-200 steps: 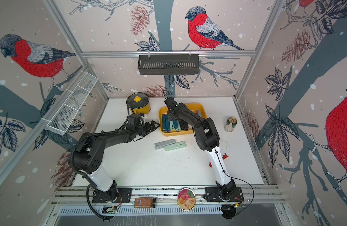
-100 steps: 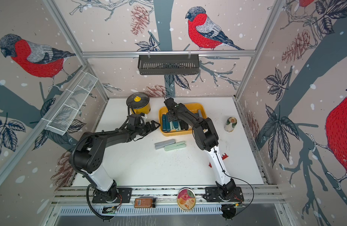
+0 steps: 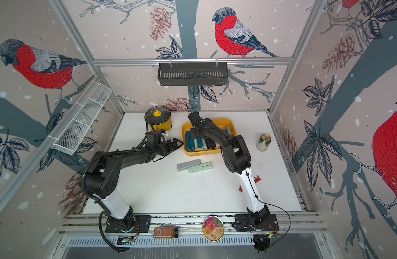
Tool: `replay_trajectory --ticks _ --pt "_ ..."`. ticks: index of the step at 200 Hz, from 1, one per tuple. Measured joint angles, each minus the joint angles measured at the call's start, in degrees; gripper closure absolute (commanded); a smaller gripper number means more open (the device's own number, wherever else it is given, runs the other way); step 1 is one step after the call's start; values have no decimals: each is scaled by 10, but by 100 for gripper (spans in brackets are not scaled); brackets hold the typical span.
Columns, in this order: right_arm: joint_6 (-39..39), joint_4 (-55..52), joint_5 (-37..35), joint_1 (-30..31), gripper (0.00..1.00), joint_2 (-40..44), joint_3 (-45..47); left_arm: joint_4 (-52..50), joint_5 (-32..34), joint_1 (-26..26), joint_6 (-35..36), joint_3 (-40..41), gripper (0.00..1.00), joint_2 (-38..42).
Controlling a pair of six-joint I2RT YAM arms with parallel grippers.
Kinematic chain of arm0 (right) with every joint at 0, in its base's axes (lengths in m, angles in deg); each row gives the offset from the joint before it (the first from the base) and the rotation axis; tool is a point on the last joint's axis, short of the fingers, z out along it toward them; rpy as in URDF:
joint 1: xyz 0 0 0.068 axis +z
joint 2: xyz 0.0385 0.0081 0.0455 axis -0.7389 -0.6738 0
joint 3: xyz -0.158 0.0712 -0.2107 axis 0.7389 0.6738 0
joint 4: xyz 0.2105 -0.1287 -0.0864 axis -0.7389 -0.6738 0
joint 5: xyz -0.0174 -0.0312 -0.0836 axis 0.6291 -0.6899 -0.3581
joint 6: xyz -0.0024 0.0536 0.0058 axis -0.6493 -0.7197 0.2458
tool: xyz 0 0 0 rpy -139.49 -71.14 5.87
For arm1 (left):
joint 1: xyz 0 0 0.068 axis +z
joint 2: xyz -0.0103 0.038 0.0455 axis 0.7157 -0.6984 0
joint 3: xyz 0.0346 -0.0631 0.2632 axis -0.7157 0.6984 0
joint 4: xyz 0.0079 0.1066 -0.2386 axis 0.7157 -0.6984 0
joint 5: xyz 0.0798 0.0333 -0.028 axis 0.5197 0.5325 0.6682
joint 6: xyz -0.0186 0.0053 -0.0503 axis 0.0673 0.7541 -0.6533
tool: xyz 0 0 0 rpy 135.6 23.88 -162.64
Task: Put the pruning pliers into the storage box
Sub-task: Place the pruning pliers in the storage box.
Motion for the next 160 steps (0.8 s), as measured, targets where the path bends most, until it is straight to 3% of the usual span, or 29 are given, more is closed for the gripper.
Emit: replay_trajectory --ticks 20,53,107,160 --pt "-1 5 1 2 75 8 0 0 0 0 0 0 5 0" --pt "-13 11 15 3 61 9 0 0 0 0 0 0 5 0" --pt "-18 16 31 7 62 0 11 1 -4 0 -7 0 5 0" --pt "-30 41 48 5 55 10 47 4 -13 0 -9 0 5 -1"
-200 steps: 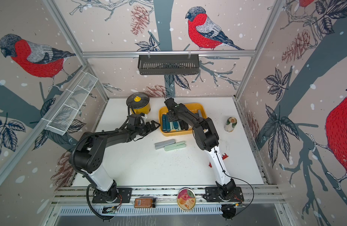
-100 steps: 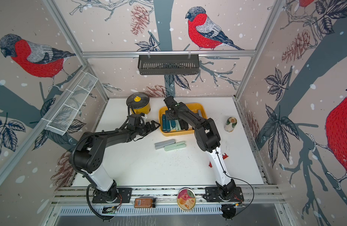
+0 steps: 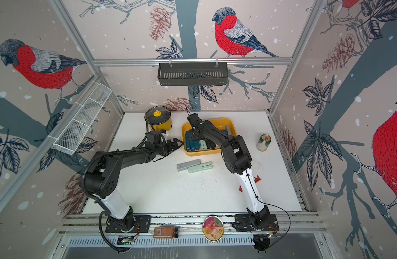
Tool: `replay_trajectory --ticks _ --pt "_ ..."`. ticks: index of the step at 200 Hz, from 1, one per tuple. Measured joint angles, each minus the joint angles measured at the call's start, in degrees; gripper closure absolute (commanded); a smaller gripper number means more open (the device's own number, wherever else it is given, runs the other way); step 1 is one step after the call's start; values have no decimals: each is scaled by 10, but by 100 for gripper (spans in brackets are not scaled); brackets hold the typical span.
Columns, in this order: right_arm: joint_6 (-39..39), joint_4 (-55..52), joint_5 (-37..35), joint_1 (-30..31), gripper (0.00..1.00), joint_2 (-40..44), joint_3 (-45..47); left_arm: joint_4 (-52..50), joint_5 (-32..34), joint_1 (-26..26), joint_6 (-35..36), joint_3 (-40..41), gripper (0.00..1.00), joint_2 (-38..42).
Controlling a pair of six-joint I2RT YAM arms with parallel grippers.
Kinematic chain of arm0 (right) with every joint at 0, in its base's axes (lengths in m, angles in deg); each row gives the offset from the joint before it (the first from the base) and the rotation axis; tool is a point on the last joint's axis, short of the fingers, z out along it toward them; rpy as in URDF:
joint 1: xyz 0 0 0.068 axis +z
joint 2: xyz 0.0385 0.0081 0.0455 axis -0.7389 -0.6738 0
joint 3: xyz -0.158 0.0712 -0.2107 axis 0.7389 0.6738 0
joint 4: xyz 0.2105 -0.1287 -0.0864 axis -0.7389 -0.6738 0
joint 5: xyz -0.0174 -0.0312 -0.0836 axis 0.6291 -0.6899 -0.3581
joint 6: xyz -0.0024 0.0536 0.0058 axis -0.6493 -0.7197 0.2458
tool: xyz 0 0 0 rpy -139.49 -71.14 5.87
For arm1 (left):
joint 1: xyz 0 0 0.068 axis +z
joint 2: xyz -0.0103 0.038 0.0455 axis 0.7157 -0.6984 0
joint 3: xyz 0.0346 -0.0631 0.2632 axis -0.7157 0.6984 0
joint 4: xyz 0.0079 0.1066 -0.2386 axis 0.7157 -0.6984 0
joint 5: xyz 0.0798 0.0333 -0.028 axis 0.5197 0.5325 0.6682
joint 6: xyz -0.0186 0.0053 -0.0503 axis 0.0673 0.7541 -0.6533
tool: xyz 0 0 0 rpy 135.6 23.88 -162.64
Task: Put the pruning pliers into the storage box
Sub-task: Place the pruning pliers in the storage box.
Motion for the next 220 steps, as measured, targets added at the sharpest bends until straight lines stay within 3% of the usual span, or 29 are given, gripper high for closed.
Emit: replay_trajectory --ticks 82,181,220 --pt "-13 33 63 -1 61 25 43 6 -2 0 0 0 5 0" --pt "-45 76 124 -5 50 51 84 6 -1 0 -1 0 5 0" --pt "-49 91 138 -24 41 82 130 6 -1 0 0 0 5 0"
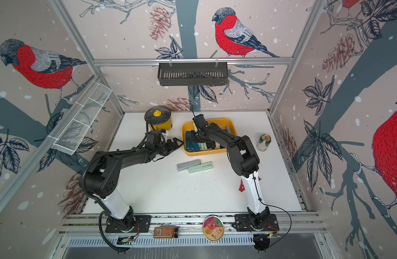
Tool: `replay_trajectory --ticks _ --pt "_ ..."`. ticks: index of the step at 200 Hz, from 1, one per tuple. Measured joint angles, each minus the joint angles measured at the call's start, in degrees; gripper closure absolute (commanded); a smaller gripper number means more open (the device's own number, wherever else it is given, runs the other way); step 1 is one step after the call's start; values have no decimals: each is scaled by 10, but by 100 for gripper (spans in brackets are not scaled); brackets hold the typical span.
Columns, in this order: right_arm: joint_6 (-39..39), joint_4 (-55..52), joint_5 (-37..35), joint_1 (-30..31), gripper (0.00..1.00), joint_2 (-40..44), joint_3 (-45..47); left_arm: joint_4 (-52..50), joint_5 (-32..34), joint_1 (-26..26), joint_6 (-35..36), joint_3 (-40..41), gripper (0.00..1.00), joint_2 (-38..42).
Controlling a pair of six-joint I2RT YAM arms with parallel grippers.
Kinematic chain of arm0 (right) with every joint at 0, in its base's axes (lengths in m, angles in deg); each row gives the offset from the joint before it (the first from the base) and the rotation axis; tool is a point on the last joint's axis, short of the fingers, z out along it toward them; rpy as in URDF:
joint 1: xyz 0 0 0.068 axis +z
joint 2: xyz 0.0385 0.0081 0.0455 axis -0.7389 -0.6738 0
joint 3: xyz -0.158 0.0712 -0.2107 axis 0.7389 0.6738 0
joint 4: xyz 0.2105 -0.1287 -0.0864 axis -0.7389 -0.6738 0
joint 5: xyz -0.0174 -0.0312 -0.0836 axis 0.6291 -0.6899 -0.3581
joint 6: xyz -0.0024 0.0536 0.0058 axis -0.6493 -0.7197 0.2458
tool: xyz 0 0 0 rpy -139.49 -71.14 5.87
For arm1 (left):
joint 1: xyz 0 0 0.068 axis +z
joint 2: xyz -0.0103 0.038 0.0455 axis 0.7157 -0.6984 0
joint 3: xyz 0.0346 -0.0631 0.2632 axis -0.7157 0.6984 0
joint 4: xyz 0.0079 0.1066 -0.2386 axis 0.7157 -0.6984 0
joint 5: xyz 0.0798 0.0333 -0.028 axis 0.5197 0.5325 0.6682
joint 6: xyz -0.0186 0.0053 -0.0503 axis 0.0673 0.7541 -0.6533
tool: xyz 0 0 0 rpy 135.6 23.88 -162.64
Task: Put the pruning pliers into the storage box
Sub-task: Place the pruning pliers in the storage box.
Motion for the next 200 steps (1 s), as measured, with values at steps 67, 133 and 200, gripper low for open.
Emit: replay_trajectory --ticks 67,133,200 --pt "-9 49 59 -7 33 22 57 0 0 0 0 3 5 0" --pt "-45 114 127 -20 33 48 116 0 1 0 0 7 5 1" --pt "-81 155 156 -12 33 71 137 1 1 0 -1 9 5 1"
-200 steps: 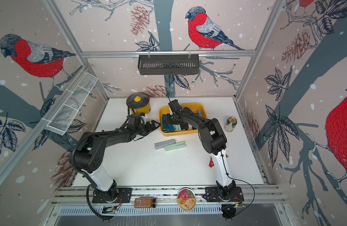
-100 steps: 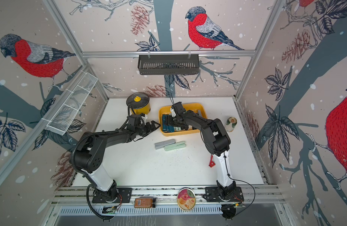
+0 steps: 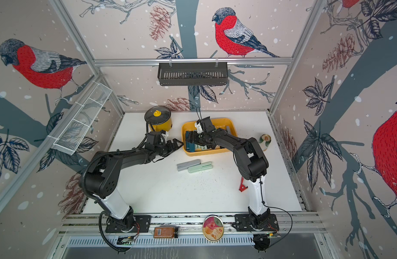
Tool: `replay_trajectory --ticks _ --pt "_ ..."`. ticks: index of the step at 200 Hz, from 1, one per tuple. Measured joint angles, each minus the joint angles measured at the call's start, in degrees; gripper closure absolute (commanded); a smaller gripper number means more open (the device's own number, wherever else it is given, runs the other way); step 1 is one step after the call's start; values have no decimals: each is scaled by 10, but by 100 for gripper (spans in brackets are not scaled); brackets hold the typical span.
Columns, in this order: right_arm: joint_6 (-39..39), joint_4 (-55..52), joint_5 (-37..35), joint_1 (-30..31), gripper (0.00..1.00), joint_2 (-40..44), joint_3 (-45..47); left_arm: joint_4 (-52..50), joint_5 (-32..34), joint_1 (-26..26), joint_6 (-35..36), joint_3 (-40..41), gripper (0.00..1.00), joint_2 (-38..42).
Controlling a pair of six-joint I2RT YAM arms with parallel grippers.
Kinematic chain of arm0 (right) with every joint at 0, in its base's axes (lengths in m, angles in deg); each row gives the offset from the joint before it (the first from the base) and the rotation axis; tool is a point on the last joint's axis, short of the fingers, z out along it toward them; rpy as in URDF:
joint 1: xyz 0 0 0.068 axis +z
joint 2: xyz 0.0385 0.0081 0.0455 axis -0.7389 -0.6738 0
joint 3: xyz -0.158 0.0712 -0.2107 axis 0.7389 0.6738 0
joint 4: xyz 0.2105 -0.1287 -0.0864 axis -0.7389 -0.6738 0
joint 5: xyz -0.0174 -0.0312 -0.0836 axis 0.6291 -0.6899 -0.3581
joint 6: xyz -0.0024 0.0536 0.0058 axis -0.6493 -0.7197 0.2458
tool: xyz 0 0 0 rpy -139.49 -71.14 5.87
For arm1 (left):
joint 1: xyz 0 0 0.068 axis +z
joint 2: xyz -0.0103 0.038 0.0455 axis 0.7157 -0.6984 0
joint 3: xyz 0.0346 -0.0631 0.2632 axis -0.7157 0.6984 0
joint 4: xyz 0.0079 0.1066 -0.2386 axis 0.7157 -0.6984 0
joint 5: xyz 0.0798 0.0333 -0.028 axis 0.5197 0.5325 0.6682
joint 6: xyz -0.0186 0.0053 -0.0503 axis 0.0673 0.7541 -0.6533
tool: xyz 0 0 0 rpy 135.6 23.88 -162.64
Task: Put the pruning pliers into the storage box
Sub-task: Place the pruning pliers in the storage box.
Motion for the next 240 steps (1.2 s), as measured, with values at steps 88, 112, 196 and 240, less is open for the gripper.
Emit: replay_trajectory --ticks 88,112,196,240 --pt "-10 19 13 7 34 -22 -7 0 1 0 0 2 5 6" --pt "-18 21 13 8 33 -25 -15 0 1 0 1 4 5 12" --pt "-18 23 19 14 32 -37 -33 -13 16 1 6 19 5 35" --pt "-4 18 1 3 21 -2 -12 -21 30 1 20 32 4 58"
